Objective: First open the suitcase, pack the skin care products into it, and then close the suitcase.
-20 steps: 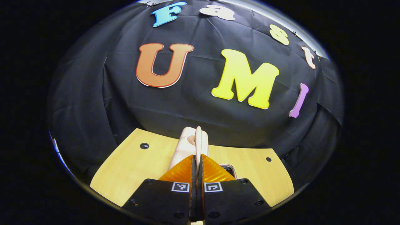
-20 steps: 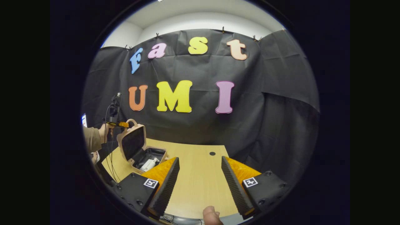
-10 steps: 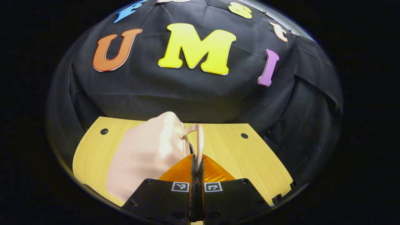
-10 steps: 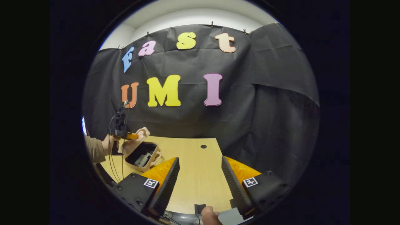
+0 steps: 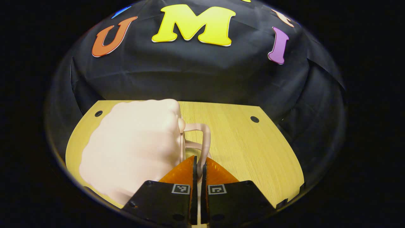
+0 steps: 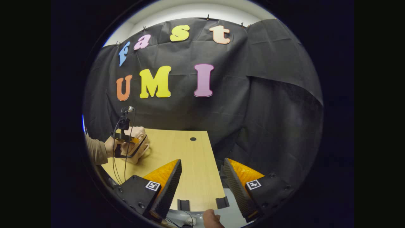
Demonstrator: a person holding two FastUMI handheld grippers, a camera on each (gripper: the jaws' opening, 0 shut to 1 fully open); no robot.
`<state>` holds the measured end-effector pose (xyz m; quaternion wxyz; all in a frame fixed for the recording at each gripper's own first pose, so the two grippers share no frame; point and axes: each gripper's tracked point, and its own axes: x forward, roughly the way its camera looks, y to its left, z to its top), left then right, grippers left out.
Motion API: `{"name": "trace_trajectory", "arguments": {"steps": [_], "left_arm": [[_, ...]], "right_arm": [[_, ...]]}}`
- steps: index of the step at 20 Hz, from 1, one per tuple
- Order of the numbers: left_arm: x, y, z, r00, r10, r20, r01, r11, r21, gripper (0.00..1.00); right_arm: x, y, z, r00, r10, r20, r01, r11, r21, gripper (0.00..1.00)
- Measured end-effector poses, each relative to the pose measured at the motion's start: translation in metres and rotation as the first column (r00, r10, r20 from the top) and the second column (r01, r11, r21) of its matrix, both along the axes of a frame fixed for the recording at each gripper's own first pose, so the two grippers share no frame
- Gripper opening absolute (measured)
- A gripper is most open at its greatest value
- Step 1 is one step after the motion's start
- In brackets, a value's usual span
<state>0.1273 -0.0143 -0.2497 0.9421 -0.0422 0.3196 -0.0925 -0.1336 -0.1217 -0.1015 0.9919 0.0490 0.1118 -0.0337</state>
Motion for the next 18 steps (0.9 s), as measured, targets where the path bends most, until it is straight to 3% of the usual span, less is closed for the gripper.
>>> {"name": "trace_trajectory", "arguments": {"steps": [3,4,5,6,7,8,9,11,12,13,18], "left_arm": [[-0.004,-0.011,-0.008,0.997,0.06,-0.041,-0.062,0.997,-0.039,0.28],[-0.005,-0.014,-0.007,0.996,0.077,-0.039,-0.079,0.996,-0.045,0.38],[-0.007,-0.017,-0.003,0.995,0.092,-0.034,-0.094,0.994,-0.056,0.57],[-0.008,-0.021,0.006,0.995,0.097,-0.023,-0.098,0.992,-0.077,0.52],[-0.01,-0.026,0.017,0.995,0.099,-0.001,-0.098,0.99,-0.096,0.53],[-0.013,-0.027,0.028,0.995,0.098,0.018,-0.096,0.99,-0.1,0.6],[-0.018,-0.024,0.039,0.994,0.105,0.038,-0.102,0.991,-0.086,0.78],[-0.031,-0.012,0.063,0.988,0.129,0.086,-0.127,0.991,-0.036,0.89],[-0.038,-0.01,0.077,0.985,0.127,0.118,-0.124,0.992,-0.029,1.0],[-0.046,-0.008,0.092,0.98,0.124,0.154,-0.122,0.992,-0.021,0.93],[-0.096,0.026,0.171,0.928,0.157,0.337,-0.176,0.984,0.028,0.98]], "right_arm": [[0.0,-0.014,0.0,1.0,0.016,0.014,-0.016,1.0,0.016,0.78],[0.001,-0.019,0.0,1.0,0.014,0.021,-0.014,1.0,0.025,0.78],[0.001,-0.023,0.002,1.0,0.012,0.027,-0.013,0.999,0.038,0.79],[0.002,-0.026,0.003,0.999,0.013,0.031,-0.014,0.999,0.052,0.8],[0.003,-0.027,0.003,0.999,0.015,0.034,-0.017,0.998,0.066,0.79],[0.006,-0.027,0.003,0.999,0.017,0.034,-0.019,0.997,0.078,0.79],[0.009,-0.025,0.004,0.999,0.021,0.034,-0.024,0.996,0.088,0.78],[0.016,-0.025,0.014,0.999,0.002,0.053,-0.006,0.996,0.088,0.8],[0.021,-0.023,0.023,0.997,-0.005,0.079,-0.002,0.997,0.083,0.78],[0.023,-0.015,0.031,0.994,-0.002,0.107,-0.006,0.997,0.073,0.8],[0.062,0.037,0.054,0.985,0.044,0.166,-0.048,0.999,0.022,0.78]]}}
